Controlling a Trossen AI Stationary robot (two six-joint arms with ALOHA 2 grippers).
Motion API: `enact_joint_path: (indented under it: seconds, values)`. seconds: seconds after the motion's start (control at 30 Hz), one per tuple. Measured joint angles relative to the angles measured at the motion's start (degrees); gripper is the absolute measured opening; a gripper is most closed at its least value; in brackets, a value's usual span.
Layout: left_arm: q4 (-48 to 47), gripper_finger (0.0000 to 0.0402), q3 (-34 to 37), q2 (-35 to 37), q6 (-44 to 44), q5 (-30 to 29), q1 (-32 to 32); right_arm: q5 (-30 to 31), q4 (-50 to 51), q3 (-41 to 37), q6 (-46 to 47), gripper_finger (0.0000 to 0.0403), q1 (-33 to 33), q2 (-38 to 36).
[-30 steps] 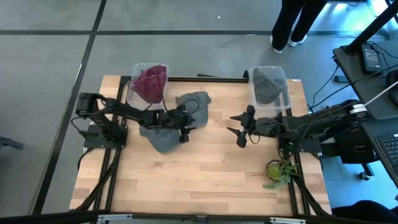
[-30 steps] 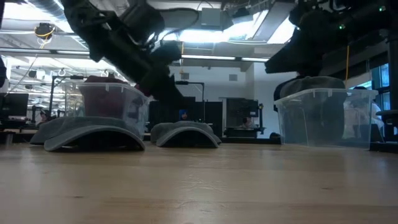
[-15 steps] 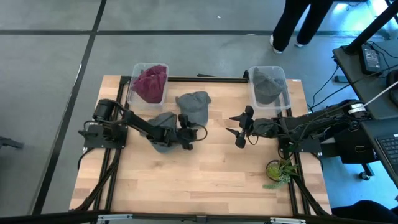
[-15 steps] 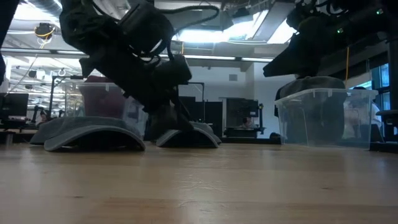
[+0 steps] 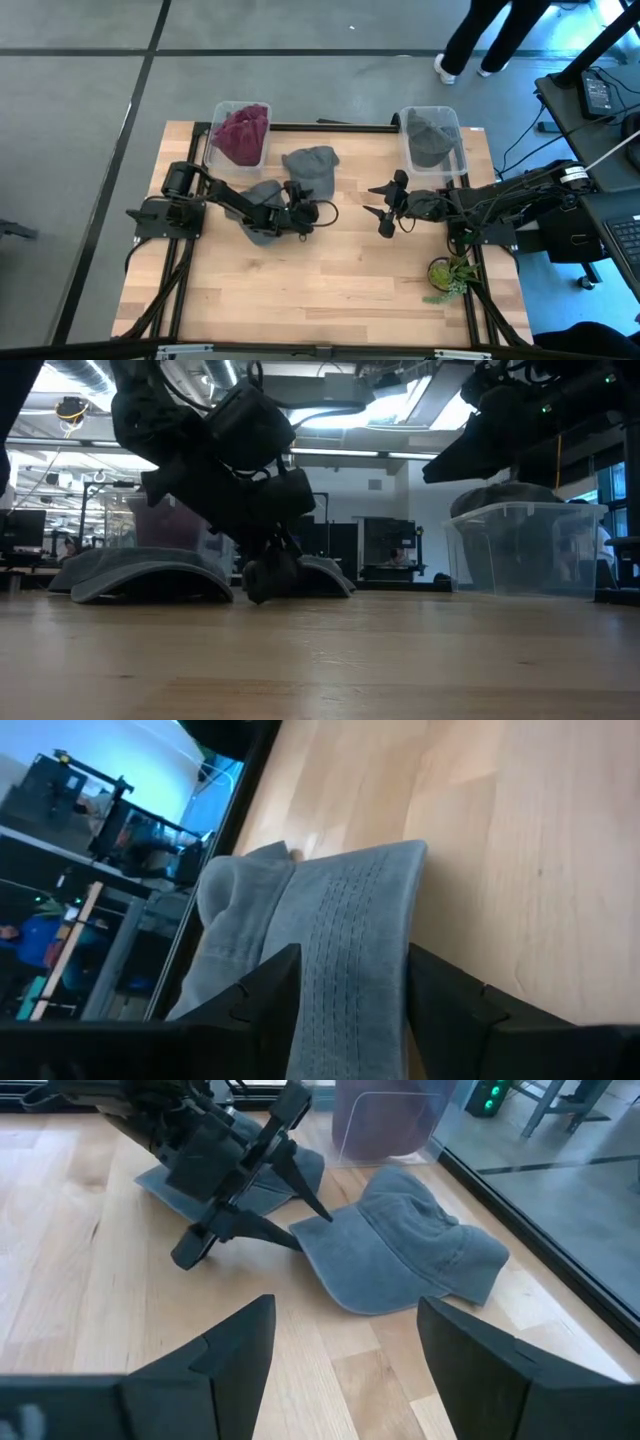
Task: Pick & Place hat
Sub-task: Put the top gray cap into the right transparent bin
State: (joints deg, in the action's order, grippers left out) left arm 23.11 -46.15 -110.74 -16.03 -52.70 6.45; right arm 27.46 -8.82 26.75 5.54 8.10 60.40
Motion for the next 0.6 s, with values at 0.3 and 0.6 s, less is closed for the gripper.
enact_joint_path:
  seconds: [0.3, 0.6]
  values:
    - [-0.3, 0.0053, 0.1, 0.0, -0.4, 0.7, -0.8, 0.0, 0.0, 0.0, 0.0, 0.0244, 0.0, 0.0]
    - [-0.8, 0.0016, -0.4, 0.1, -7.2, -6.3, 0.6, 0.0, 0.0, 0.0, 3.6, 0.0244, 0.0, 0.0]
